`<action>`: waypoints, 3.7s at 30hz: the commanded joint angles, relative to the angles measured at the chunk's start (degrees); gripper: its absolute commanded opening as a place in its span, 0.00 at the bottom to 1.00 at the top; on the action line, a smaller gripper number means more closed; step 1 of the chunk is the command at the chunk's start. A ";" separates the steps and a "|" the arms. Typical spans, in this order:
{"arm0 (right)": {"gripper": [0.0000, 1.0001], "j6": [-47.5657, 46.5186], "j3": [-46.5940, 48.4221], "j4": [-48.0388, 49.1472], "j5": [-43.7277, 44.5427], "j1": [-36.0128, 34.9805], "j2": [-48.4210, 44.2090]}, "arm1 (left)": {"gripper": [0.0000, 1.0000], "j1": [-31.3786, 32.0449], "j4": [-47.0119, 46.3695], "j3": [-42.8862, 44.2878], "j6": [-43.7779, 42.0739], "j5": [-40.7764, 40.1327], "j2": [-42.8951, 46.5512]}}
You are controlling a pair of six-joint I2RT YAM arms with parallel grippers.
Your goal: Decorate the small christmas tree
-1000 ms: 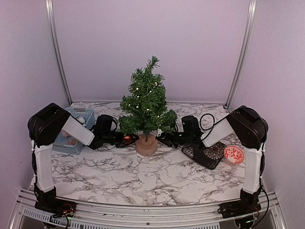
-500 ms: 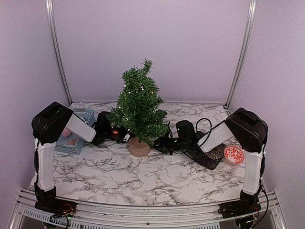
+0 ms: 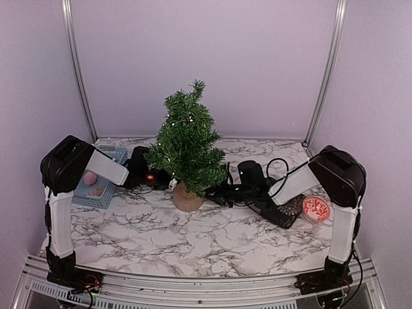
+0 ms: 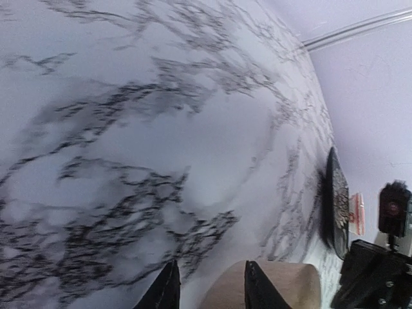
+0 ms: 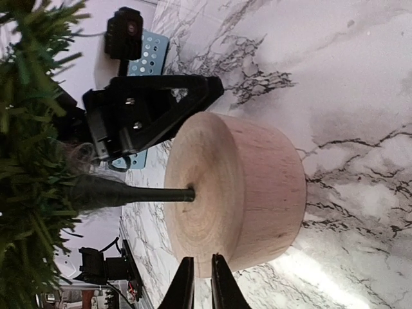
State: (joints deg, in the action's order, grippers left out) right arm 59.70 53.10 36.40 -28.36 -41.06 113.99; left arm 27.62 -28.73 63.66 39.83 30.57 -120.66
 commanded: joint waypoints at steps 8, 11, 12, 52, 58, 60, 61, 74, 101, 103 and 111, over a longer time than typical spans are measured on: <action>0.10 -4.29 -1.12 -3.74 5.10 -0.22 -7.03 | 0.43 -5.63 21.75 3.84 -10.29 -16.69 5.43; 0.11 -5.54 -2.02 -5.29 6.86 0.12 -9.24 | 0.45 -6.61 24.83 6.61 -13.20 -17.08 6.84; 0.11 -5.94 -2.41 -5.74 7.51 0.25 -9.99 | 0.46 -6.96 25.86 7.63 -13.91 -17.38 7.45; 0.16 -34.19 4.03 -35.18 13.91 8.45 -35.23 | 0.71 -35.00 64.69 9.00 -32.52 -36.49 22.22; 0.17 -34.29 3.95 -35.87 14.23 8.56 -35.34 | 0.72 -35.00 64.69 11.93 -33.01 -35.21 15.71; 0.17 -34.07 3.94 -35.88 14.13 8.54 -35.21 | 0.72 -34.93 64.54 12.15 -32.84 -34.82 14.29; 0.17 -34.00 3.94 -35.83 14.12 8.54 -35.16 | 0.72 -34.87 64.48 12.32 -32.87 -34.83 13.56; 0.17 -32.49 3.72 -35.09 12.60 8.54 -34.04 | 0.58 -34.91 63.86 14.25 -33.34 -34.27 9.15; 0.18 -29.13 -2.60 -32.37 9.44 8.18 -35.94 | 0.29 -34.32 63.56 17.27 -33.67 -35.71 9.52; 0.18 -29.04 -2.70 -32.29 9.46 7.94 -36.03 | 0.26 -33.94 63.60 16.07 -33.54 -35.24 11.99; 0.18 -30.50 -1.31 -32.91 9.42 7.81 -36.01 | 0.15 -32.01 64.01 10.22 -34.05 -32.73 24.41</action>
State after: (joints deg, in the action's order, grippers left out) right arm 29.78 49.95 2.17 -18.57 -33.15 79.57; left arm -5.13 34.44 76.12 6.17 -4.51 -102.76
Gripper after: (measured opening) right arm 0.179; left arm 0.275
